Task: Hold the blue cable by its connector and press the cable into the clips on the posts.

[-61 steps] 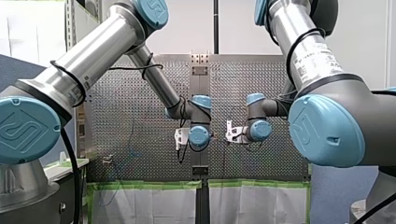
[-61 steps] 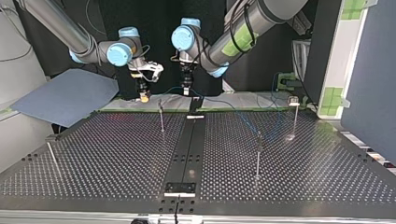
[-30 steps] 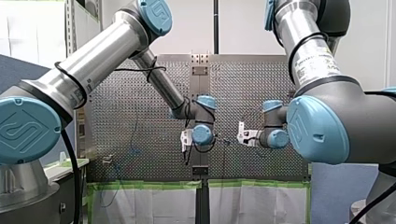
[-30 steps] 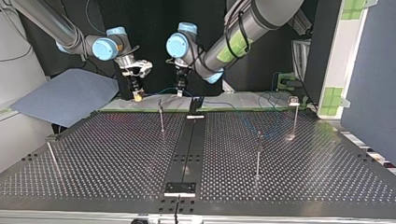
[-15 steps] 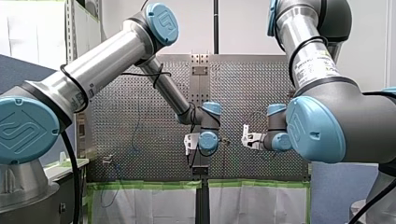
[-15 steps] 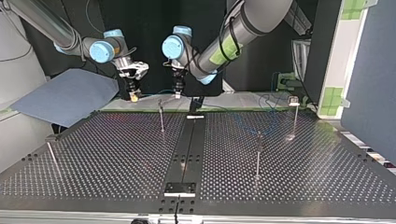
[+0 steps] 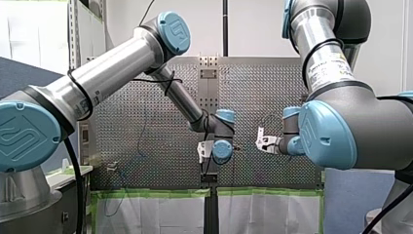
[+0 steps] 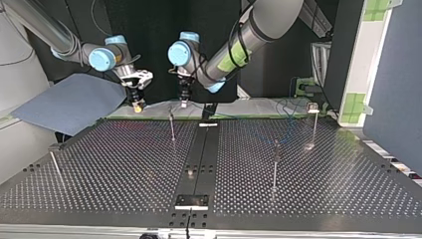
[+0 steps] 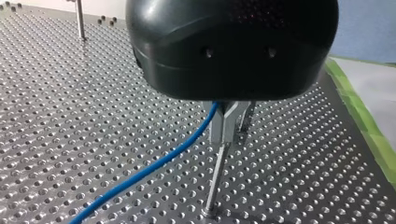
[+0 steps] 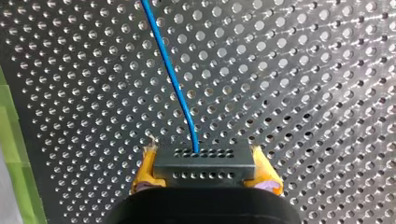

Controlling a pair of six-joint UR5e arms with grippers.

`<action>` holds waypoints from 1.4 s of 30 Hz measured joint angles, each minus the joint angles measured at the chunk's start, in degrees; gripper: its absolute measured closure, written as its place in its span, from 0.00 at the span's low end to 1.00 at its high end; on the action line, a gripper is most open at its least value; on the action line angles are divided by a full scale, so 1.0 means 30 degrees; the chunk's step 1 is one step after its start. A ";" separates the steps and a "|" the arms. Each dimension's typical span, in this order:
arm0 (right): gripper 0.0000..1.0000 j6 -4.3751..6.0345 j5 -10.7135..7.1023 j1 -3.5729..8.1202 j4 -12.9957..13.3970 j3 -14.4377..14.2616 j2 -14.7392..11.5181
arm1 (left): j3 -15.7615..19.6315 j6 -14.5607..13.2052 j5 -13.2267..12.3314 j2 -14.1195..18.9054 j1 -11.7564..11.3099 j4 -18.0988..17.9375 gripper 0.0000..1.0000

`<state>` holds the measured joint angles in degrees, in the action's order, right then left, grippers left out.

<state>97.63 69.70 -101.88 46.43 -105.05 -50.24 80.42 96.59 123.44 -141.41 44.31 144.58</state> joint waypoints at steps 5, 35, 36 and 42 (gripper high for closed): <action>1.00 0.0047 -0.0162 0.0048 -0.0053 0.0170 0.0018 | -0.0342 0.0000 0.0114 -0.0051 0.0082 0.0142 1.00; 1.00 0.0571 -0.0522 0.0275 -0.0286 0.0953 0.0645 | -0.2018 -0.0031 0.0309 -0.1380 0.0463 0.0848 1.00; 1.00 0.0529 -0.0523 0.0278 -0.0306 0.0996 0.0814 | -0.2107 -0.0003 0.0320 -0.1432 0.0444 0.0874 1.00; 1.00 0.0399 -0.0526 0.0302 -0.0642 0.1270 0.1170 | -0.2233 0.0085 0.0337 -0.1500 0.0358 0.0906 1.00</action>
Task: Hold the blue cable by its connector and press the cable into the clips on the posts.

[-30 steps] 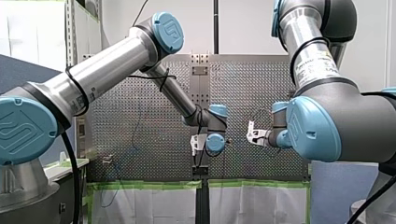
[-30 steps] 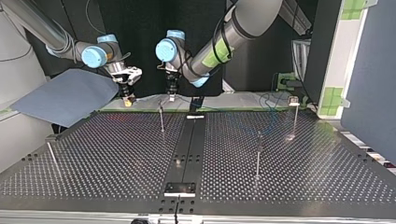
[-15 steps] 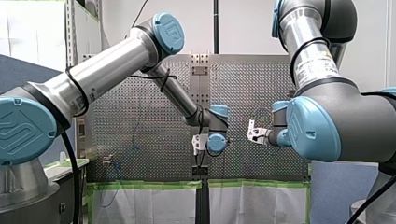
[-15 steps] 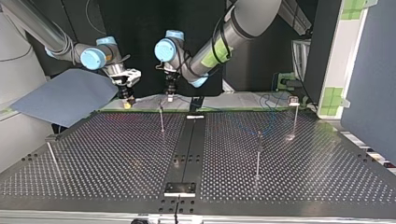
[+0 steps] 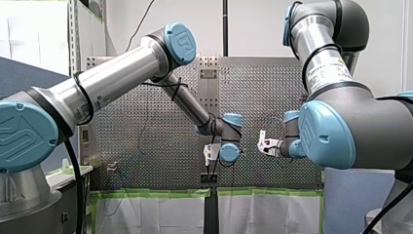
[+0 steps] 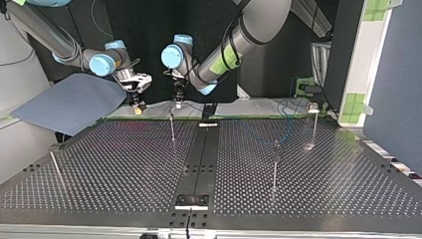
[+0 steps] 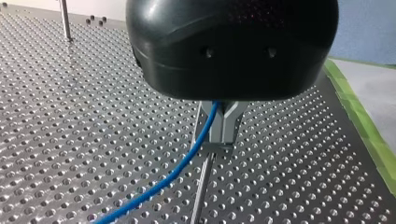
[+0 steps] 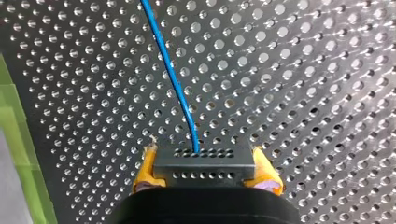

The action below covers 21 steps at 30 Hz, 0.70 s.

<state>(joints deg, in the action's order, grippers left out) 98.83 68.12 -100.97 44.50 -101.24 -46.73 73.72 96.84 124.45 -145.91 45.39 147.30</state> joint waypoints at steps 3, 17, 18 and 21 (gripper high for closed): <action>1.00 0.0044 -0.0001 0.0004 -0.0025 0.0103 0.0032 | -0.0043 0.0122 -0.0084 -0.0001 -0.0136 -0.0031 1.00; 1.00 0.0055 -0.0194 0.0114 -0.0141 0.1079 0.0166 | -0.0202 0.0211 -0.0641 -0.0031 -0.0368 -0.0388 1.00; 1.00 0.0041 -0.0199 0.0116 -0.0139 0.1116 0.0188 | -0.0243 0.0228 -0.0708 -0.0030 -0.0396 -0.0393 1.00; 1.00 0.0031 -0.0203 0.0121 -0.0115 0.1164 0.0289 | -0.0354 0.0306 -0.0876 -0.0051 -0.0474 -0.0398 1.00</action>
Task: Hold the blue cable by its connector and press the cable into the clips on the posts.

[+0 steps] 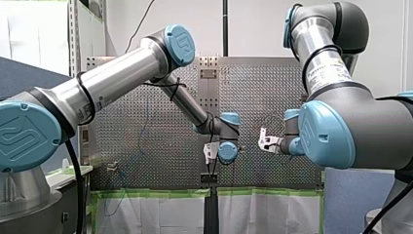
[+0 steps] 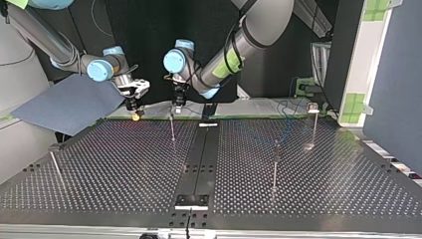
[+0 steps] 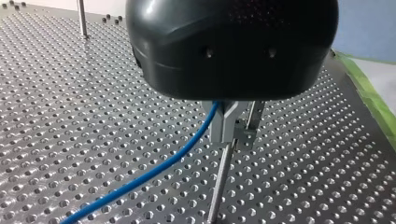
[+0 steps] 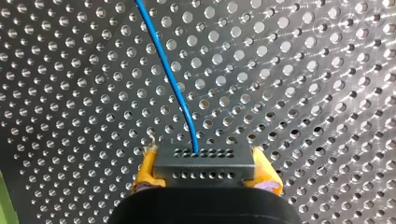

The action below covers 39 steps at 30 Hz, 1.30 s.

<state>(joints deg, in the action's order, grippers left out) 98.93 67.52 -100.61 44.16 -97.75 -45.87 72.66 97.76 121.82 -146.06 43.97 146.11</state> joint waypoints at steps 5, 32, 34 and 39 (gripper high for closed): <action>1.00 -0.0123 0.0004 -0.0012 -0.0065 0.0220 0.0459 | -0.0367 0.0308 -0.0263 -0.0331 -0.0211 0.0290 1.00; 1.00 -0.0151 0.0055 -0.0055 -0.0175 0.1076 0.0759 | -0.1925 0.1013 -0.1821 -0.0738 -0.1076 0.1133 1.00; 1.00 -0.0158 0.0056 -0.0081 -0.0154 0.1090 0.0772 | -0.1984 0.1108 -0.1890 -0.0795 -0.1135 0.1212 1.00; 1.00 -0.0180 0.0074 -0.0105 -0.0095 0.1096 0.0796 | -0.2013 0.1177 -0.1866 -0.0827 -0.1249 0.1236 1.00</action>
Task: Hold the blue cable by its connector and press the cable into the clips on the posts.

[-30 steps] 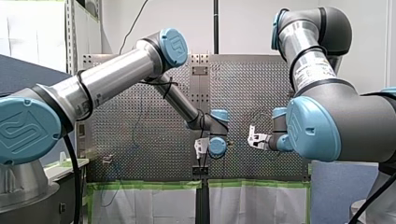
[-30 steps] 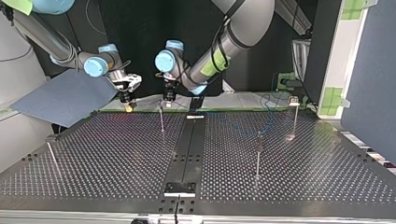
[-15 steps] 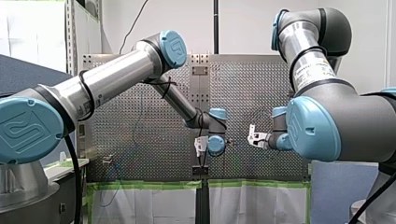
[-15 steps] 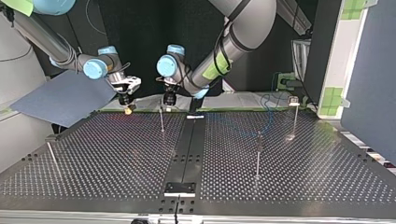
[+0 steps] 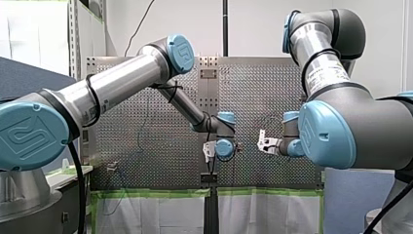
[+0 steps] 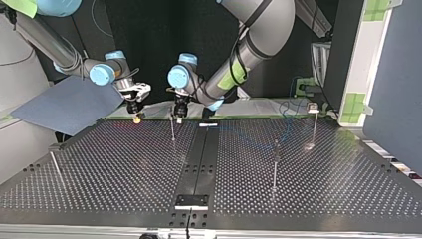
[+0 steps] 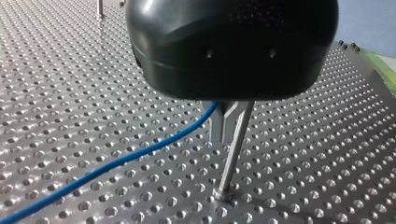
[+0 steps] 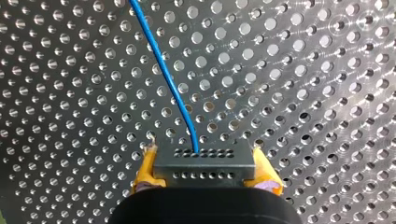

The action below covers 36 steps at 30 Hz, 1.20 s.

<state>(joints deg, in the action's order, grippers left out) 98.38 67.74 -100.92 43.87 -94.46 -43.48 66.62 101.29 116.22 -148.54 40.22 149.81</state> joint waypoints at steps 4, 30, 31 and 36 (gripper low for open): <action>1.00 -0.0017 0.0004 -0.0022 0.0075 0.0017 0.0098 | -0.0006 0.0001 -0.0021 -0.0002 -0.0071 -0.0100 1.00; 1.00 -0.0061 0.0041 -0.0025 -0.0247 0.0662 0.0897 | -0.0006 0.0097 -0.0415 -0.0511 -0.0369 -0.0111 1.00; 1.00 -0.0055 0.0042 -0.0028 -0.0255 0.0678 0.0895 | -0.0007 0.0065 -0.0411 -0.0646 -0.0396 -0.0062 1.00; 1.00 -0.0050 0.0043 0.0009 -0.0339 0.0772 0.0897 | -0.0052 -0.0080 -0.0524 -0.1103 -0.0574 0.0265 1.00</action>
<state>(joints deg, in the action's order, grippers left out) 98.23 67.87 -100.90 42.86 -92.15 -40.79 66.46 101.05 114.65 -151.85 38.50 150.61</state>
